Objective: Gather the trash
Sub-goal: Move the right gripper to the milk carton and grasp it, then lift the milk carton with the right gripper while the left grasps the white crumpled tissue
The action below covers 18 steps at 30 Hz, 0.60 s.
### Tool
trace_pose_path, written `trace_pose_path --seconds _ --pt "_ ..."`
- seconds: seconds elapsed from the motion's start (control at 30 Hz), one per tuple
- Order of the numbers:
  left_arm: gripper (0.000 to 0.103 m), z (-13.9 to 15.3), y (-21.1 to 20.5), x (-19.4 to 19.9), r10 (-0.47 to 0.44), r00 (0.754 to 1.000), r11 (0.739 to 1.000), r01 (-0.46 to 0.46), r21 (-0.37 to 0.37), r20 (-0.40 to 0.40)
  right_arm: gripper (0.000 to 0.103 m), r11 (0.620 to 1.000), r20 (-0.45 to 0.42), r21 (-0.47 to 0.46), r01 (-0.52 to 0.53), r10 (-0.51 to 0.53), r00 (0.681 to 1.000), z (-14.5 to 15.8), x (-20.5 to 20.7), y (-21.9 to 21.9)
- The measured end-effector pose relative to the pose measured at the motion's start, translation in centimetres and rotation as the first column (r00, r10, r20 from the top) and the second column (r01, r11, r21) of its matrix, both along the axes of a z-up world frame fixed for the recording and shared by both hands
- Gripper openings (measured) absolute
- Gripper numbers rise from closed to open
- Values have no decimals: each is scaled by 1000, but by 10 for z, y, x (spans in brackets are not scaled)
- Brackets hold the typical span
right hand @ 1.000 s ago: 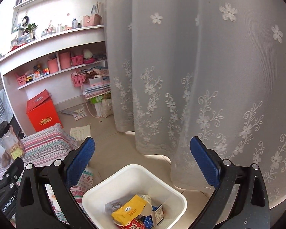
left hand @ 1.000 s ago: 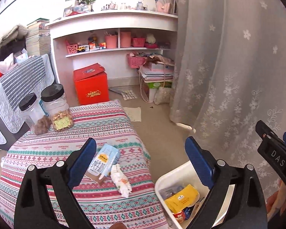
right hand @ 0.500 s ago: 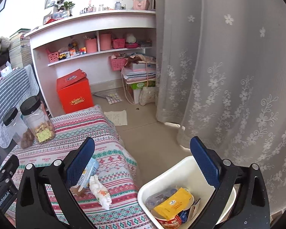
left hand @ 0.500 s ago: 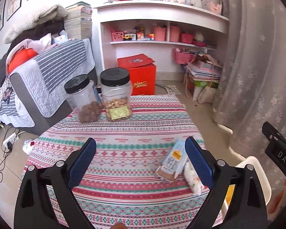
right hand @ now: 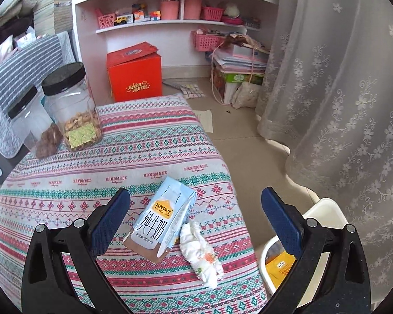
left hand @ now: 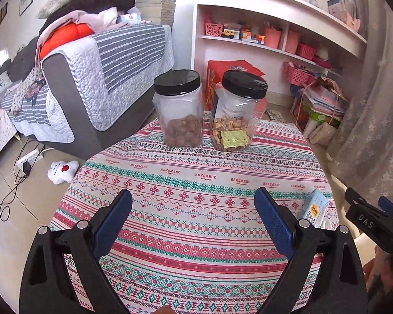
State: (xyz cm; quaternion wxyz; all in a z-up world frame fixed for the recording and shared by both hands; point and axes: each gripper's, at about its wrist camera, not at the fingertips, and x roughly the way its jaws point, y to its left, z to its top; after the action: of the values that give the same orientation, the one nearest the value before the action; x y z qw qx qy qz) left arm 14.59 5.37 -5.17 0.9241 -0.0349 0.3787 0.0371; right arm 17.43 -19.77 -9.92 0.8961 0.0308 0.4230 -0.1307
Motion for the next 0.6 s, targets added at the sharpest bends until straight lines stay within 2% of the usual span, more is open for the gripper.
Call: trace_pose_path --seconds 0.2,0.53,0.57,0.6 --pt "91 -1 19 6 0 1000 999 -1 -43 -16 96 994 -123 111 8 6 992 -39 33 6" --pt "91 -5 29 13 -4 999 998 1 -69 -41 96 978 -212 202 61 -17 977 -83 67 4" --pt "91 -6 31 13 -3 999 998 0 -69 -43 96 976 -209 211 59 -14 978 -85 68 5" --pt "91 -7 32 14 -2 999 998 -1 -68 -46 90 976 -203 212 56 -12 979 -84 68 7"
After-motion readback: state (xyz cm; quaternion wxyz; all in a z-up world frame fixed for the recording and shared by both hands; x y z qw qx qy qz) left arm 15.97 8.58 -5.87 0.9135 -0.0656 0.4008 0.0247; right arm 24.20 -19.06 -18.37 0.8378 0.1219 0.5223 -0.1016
